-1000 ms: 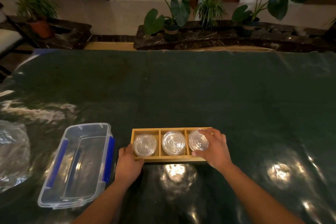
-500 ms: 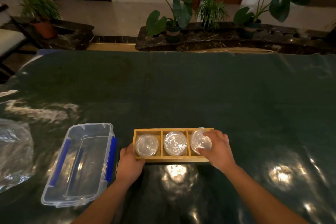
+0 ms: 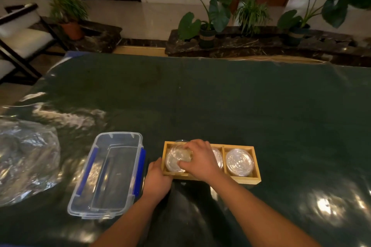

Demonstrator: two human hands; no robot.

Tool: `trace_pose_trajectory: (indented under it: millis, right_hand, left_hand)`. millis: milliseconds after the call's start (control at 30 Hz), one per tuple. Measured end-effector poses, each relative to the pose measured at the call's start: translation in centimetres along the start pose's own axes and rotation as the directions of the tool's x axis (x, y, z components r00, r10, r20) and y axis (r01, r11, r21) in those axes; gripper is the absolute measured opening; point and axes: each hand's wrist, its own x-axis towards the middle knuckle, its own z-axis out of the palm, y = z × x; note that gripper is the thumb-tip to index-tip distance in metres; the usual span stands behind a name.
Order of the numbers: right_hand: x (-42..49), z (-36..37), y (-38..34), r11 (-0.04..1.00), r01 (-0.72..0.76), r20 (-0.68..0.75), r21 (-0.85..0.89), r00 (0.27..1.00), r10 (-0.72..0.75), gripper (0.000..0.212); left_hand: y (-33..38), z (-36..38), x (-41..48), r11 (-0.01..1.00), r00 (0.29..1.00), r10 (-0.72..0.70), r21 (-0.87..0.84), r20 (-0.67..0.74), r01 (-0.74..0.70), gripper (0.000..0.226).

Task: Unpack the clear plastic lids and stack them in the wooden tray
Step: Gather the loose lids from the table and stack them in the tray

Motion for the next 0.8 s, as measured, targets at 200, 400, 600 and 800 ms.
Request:
trace_pose_trajectory:
  millis: [200,400,600,800]
  right_hand:
    - [0.3,0.4,-0.5,0.632,-0.372,0.193,0.68,0.922,0.335,0.036]
    - [0.8,0.5,-0.2,0.77,-0.375,0.134,0.516,0.923,0.36,0.027]
    - [2.8,1.1,-1.0,0.938,-0.304,0.062,0.166,0.953,0.298,0.02]
    - [3.5,1.5,-1.4,0.973,-0.168,-0.01,-0.161,0.986,0.168,0.013]
  left_hand:
    - [-0.4,-0.2,0.4,0.997,0.998,-0.04,-0.069,0.04,0.042,0.021]
    - [-0.7,-0.1,0.4,0.996,0.998,-0.051,-0.077,0.038,0.054,0.032]
    - [-0.6,0.2,0.4,0.997,0.998,-0.062,-0.035,0.017,0.062,0.032]
    - [-0.6,0.1,0.8,0.997,0.997,-0.075,-0.013,0.025,0.075,0.035]
